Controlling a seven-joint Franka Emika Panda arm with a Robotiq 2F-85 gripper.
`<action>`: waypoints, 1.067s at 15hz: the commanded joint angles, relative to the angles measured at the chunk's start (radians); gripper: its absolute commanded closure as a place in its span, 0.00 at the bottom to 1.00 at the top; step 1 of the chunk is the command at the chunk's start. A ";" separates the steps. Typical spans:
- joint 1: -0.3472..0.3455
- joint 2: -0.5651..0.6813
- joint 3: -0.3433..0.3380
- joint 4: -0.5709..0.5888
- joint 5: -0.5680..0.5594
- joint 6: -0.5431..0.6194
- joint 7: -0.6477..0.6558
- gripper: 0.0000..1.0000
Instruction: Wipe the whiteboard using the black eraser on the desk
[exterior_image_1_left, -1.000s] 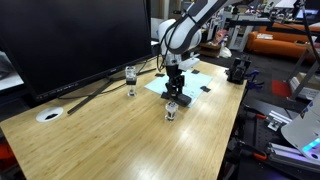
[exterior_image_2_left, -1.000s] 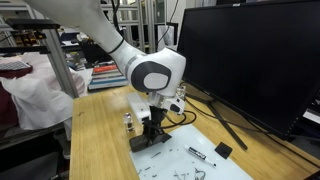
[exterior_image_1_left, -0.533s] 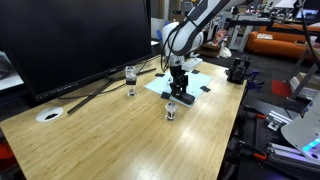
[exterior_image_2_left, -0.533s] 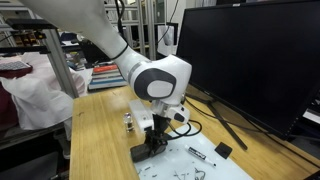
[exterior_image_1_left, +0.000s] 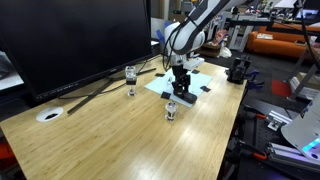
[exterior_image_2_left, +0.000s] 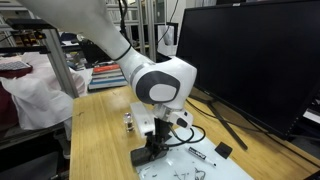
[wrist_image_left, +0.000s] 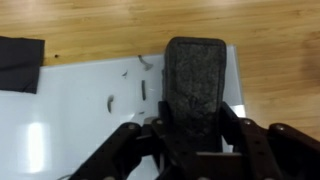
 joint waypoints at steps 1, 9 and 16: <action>-0.040 0.006 -0.015 -0.021 0.008 0.000 -0.008 0.74; -0.109 0.022 -0.059 -0.019 0.016 -0.036 -0.004 0.74; -0.127 0.026 -0.072 -0.018 0.025 -0.051 0.000 0.74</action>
